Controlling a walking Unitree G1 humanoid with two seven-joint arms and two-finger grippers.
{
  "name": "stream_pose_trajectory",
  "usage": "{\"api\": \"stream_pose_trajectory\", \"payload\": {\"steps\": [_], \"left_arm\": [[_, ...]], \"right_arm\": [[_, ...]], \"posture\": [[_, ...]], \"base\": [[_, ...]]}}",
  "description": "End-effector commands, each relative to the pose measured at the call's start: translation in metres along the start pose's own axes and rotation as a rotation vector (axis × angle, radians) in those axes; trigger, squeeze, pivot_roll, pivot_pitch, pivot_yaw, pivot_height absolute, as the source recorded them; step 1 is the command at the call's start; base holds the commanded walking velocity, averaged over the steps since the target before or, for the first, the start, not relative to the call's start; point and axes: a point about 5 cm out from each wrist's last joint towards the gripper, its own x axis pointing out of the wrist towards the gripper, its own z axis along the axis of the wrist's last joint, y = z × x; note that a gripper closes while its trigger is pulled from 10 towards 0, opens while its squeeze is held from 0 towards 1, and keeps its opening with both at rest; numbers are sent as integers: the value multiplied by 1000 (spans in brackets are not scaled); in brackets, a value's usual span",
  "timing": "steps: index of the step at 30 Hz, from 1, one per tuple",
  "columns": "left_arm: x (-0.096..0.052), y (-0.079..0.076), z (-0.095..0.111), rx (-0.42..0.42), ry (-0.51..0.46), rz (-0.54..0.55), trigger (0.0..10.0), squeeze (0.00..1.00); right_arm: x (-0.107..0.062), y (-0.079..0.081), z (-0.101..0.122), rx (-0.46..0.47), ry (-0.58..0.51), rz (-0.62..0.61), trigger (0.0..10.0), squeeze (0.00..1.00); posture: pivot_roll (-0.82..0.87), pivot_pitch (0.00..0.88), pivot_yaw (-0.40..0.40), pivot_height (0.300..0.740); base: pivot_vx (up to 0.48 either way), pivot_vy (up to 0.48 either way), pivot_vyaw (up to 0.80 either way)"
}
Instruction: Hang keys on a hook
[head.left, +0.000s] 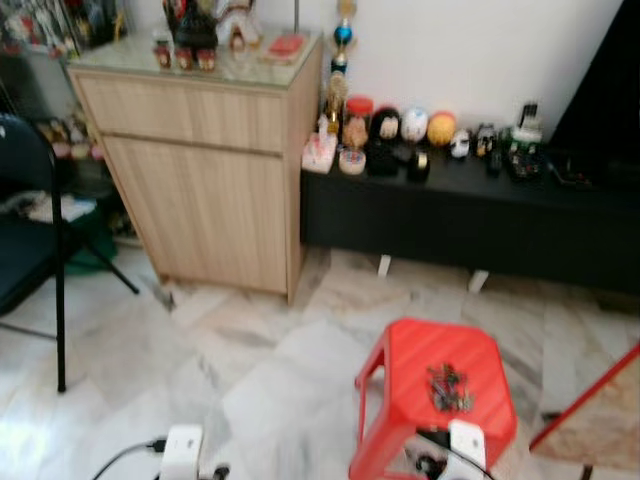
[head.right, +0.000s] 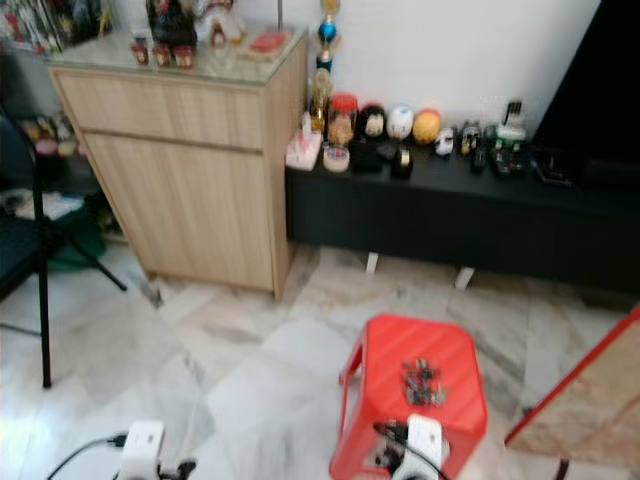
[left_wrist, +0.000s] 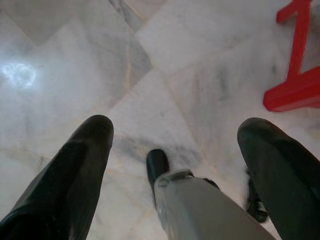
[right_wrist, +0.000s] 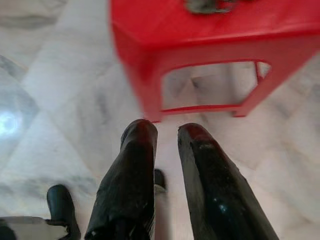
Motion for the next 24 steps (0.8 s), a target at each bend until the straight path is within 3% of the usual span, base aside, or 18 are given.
{"api": "stream_pose_trajectory", "payload": {"steps": [1, 16, 19, 24], "left_arm": [[0, 3, 0, -8, -6, 9, 10000, 0], [1, -1, 35, -40, -219, -50, 10000, 0], [1, -1, 34, -37, -212, -49, 10000, 0], [0, 0, 15, -15, -113, -30, 10000, 0]], "right_arm": [[0, 2, 1, 3, -7, 1, 10000, 0], [-1, 0, 0, 4, -43, 6, 10000, 0], [-1, 0, 0, 30, -52, 3, 10000, 0], [-1, -2, -1, 32, -38, -10, 10000, 0]], "posture": [[51, 0, -60, 740], [45, 0, -67, 740], [43, 0, -67, 740], [38, 0, -72, 740]], "base": [[0, 0, 0], [0, 0, 0], [0, 0, 0], [0, 0, 0]]}}
